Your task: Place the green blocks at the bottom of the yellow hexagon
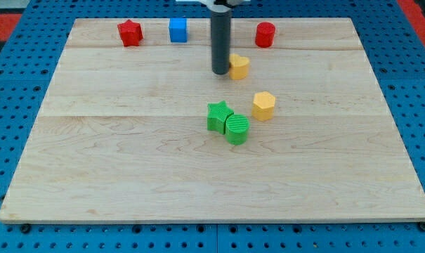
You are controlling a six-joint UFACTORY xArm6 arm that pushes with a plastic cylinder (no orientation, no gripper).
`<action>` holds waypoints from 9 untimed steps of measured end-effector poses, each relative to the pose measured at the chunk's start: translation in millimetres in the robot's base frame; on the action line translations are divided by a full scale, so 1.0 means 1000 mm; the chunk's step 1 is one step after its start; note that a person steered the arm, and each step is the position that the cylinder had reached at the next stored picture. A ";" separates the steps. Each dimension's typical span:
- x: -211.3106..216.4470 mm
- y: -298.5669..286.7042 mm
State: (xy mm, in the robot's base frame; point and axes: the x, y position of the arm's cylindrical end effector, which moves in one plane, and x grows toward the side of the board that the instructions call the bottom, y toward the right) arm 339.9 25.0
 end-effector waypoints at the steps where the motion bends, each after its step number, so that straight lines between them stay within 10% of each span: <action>1: 0.000 0.016; 9: 0.158 -0.007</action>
State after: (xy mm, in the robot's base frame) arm 497.6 18.1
